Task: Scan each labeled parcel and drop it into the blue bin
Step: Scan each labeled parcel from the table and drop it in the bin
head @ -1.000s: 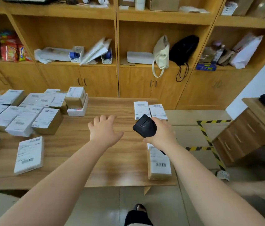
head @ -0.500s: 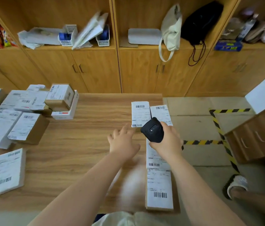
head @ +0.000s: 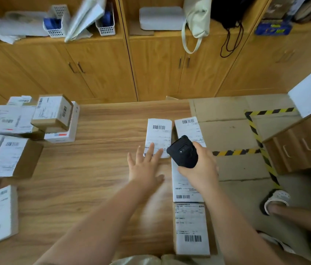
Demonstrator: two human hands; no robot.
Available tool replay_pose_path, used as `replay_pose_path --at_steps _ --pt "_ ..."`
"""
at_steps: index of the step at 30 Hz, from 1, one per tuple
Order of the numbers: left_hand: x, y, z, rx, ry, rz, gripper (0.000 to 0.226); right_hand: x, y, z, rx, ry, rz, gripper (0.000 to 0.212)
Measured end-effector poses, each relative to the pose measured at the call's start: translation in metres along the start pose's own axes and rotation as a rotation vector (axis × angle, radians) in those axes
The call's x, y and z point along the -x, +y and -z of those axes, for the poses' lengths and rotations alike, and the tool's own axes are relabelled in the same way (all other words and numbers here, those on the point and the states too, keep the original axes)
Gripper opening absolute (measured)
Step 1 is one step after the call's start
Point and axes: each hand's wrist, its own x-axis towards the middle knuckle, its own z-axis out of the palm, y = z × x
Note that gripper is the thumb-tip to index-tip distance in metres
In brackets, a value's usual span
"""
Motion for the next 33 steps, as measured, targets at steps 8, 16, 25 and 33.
replay_pose_path --at_steps 8,16,25,33 --pt "-0.001 -0.014 0.003 0.200 0.135 0.198 0.099 0.002 -0.018 -0.010 -0.013 -0.082 0.056 0.085" --pt "-0.019 0.001 0.010 0.528 0.113 0.657 0.114 0.004 -0.007 0.002 0.092 -0.121 0.104 0.084" --pt "0.063 -0.049 0.006 0.176 0.468 0.422 0.108 0.007 -0.026 -0.004 0.355 -0.168 0.305 0.090" --pt "0.100 -0.053 0.009 0.040 0.460 0.472 0.102 0.025 -0.035 -0.014 0.510 -0.192 0.455 0.091"
